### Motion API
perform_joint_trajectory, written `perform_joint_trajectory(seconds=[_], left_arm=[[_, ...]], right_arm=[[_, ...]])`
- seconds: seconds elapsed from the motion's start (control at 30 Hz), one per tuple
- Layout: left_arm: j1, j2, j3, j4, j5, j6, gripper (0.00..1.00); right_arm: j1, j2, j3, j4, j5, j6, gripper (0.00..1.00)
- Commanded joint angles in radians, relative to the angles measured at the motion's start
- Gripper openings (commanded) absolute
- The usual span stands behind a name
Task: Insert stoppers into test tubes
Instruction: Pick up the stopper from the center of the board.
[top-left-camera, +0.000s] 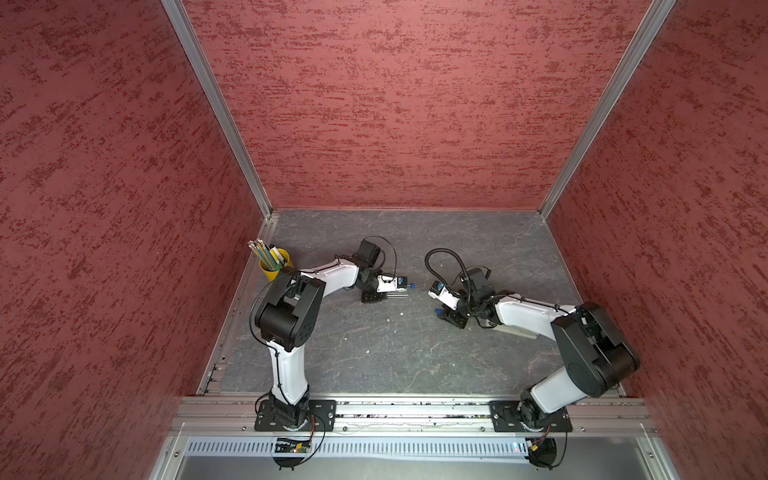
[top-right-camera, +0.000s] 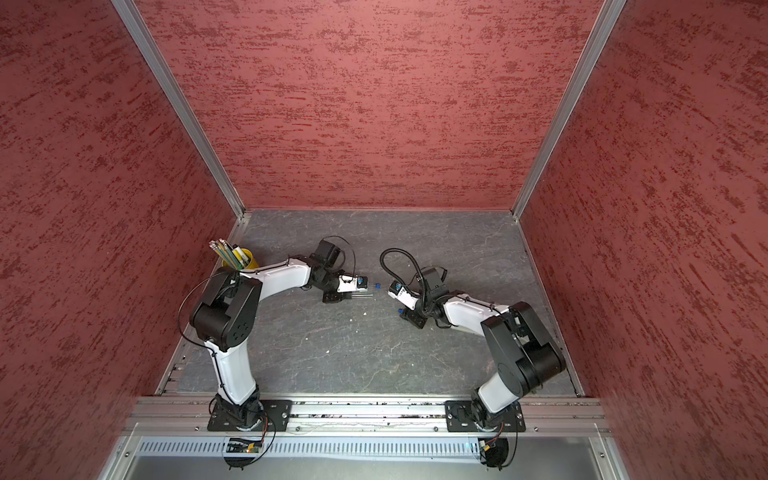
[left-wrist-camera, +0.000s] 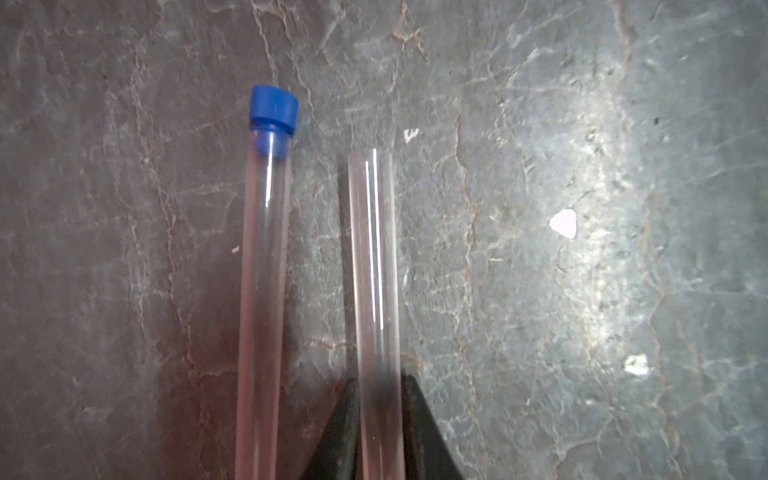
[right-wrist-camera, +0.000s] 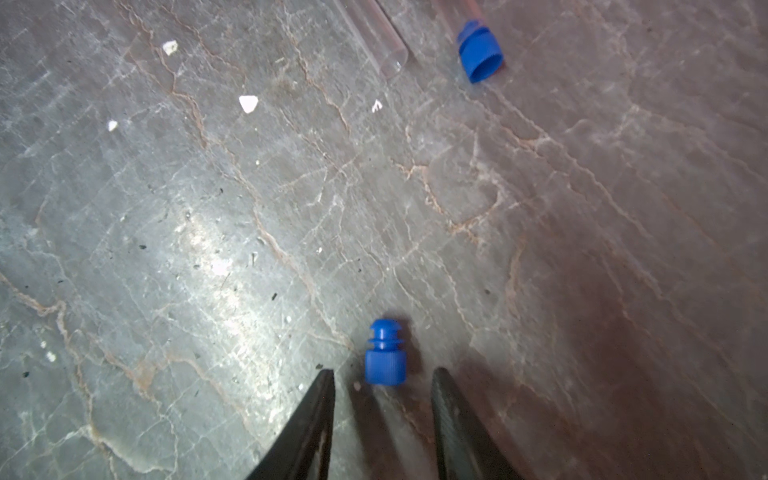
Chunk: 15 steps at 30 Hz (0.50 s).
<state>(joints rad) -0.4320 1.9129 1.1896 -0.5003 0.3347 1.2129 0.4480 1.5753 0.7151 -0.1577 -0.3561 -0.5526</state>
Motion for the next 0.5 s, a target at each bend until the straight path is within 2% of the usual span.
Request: perform_joint_trajectory(seconds=[0.0, 0.47], left_arm=[[-0.002, 0.013, 0.008, -0.011, 0.007, 0.015, 0.20], [-0.007, 0.011, 0.010, -0.013, 0.006, 0.014, 0.20]], right_arm=[[0.005, 0.011, 0.025, 0.022, -0.013, 0.010, 0.40], [0.007, 0.037, 0.030, 0.044, -0.010, 0.006, 0.33]])
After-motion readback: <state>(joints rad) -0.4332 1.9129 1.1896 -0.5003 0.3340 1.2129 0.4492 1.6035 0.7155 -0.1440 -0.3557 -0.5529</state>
